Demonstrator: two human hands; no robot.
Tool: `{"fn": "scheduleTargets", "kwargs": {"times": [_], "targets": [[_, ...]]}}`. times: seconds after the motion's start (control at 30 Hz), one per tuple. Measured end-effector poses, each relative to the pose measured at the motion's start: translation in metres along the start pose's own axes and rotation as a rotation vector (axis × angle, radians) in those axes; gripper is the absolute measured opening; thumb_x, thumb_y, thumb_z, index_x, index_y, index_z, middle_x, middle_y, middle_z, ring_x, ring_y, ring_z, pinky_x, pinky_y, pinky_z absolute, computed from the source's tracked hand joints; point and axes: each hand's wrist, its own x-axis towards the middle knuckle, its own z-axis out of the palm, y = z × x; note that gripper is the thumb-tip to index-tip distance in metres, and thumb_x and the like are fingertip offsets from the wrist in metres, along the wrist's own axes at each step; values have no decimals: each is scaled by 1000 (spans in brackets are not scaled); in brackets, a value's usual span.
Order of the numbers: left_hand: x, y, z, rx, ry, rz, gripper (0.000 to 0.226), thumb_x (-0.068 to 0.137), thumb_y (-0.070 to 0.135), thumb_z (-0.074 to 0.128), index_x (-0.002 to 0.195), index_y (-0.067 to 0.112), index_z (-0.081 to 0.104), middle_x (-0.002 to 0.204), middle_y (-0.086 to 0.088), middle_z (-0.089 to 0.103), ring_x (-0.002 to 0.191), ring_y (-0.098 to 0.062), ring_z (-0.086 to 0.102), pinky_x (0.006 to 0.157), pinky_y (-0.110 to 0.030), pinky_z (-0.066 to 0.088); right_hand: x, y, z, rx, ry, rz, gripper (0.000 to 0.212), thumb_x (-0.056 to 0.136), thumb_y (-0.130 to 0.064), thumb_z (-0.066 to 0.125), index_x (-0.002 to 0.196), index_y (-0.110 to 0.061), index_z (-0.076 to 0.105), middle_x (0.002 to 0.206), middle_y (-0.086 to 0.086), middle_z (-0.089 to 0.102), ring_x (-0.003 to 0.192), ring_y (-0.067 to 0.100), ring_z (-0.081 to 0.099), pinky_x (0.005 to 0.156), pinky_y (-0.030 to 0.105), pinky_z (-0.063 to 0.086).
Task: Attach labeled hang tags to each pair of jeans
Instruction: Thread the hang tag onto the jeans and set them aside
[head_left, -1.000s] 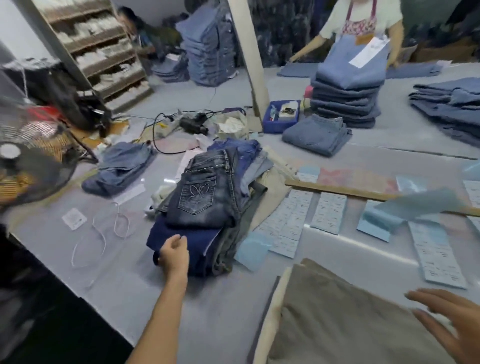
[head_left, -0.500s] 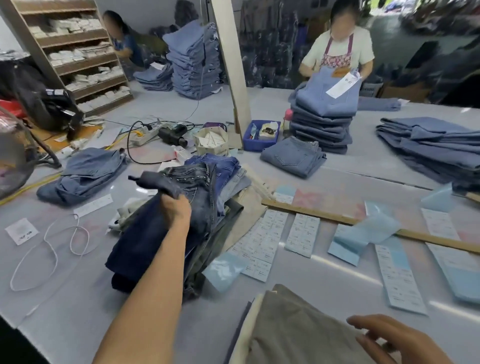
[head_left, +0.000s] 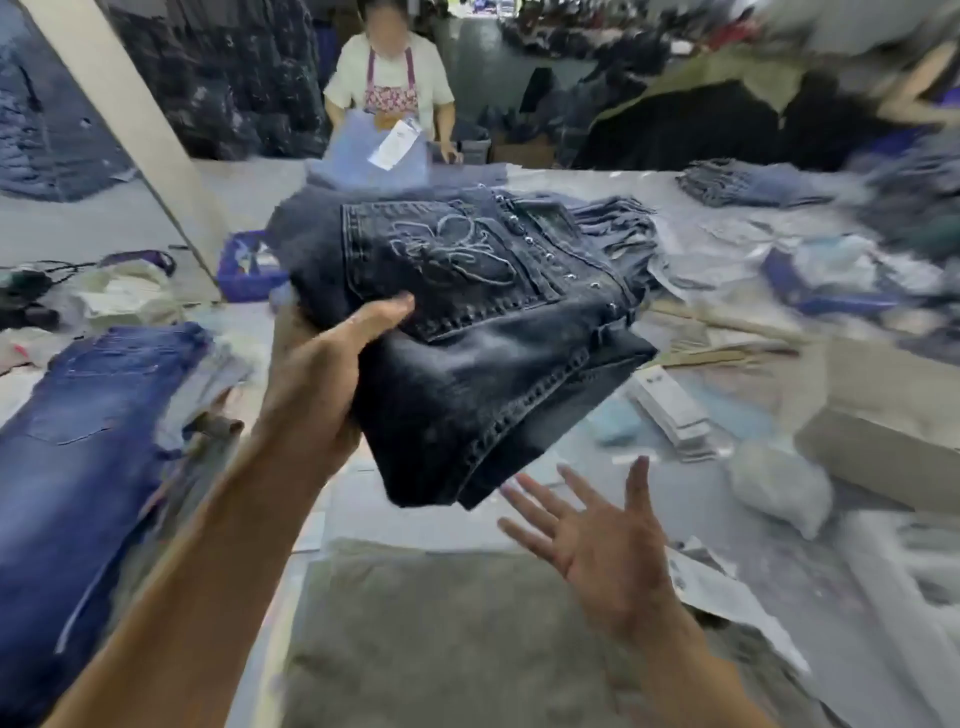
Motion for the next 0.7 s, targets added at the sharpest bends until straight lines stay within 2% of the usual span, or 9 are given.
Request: {"fn": "scheduleTargets", "kwargs": {"times": [0.07,0.17,0.23,0.3,0.43,0.5,0.57,0.63,0.7], "targets": [[-35,-42,5,-31,-59,-229,46,78,8,75,123,7,69,121,-15,73,107,-33,72,85,-44,61,-32,-49,-14,20,-186,-125,100,87,-86,34,160,-18,22,160,27,28,143,50,33,111,64,35],[-101,-119,-2,68,-117,-602,50,72,7,81,121,10,71,117,-17,74,100,-38,73,83,-51,61,-109,-95,-39,-6,-94,-293,84,102,-68,7,160,-7,15,165,25,12,152,42,16,121,57,14],[-145,-160,-17,133,-142,-809,49,67,2,82,115,3,73,111,-21,75,93,-39,74,75,-41,64,-142,-95,-63,-266,74,-312,70,102,-54,48,153,-7,40,159,28,30,137,43,47,109,54,43],[-174,-189,-36,257,-177,-933,57,61,-1,90,115,-6,70,109,-23,74,89,-31,72,69,-26,62,-171,-90,-95,-560,401,-209,64,83,-33,80,140,-13,59,135,21,63,109,40,69,92,53,56],[-183,-198,-57,470,-248,-893,49,64,-9,81,112,-4,71,101,-14,78,88,-22,71,65,-17,57,-201,-77,-122,-828,532,-298,58,78,-8,73,132,-26,63,124,-7,72,114,12,68,91,27,56],[-176,-187,-59,608,-284,-832,55,58,2,86,111,8,72,99,-1,79,91,-14,72,71,-18,56,-212,-74,-117,-787,485,-218,59,78,-9,75,134,-25,60,127,4,71,118,25,67,94,37,58],[-172,-178,-63,802,-376,-781,72,48,7,95,113,12,66,101,0,78,86,-7,72,74,-20,56,-220,-69,-116,-852,507,-196,57,82,-6,75,133,-24,56,120,9,73,108,23,71,84,31,60],[-171,-177,-68,1049,-316,-738,105,40,12,104,129,7,50,112,-16,68,92,-26,68,86,-41,55,-222,-62,-117,-1238,681,-266,57,85,-15,79,131,-35,51,124,-12,63,104,-4,65,80,12,52],[-167,-178,-57,1271,-340,-452,111,43,36,93,139,4,47,125,-22,58,112,-39,57,100,-50,46,-221,-58,-111,-1667,836,-403,55,85,-37,77,131,-42,48,120,-26,48,111,-8,52,85,8,43]]}}
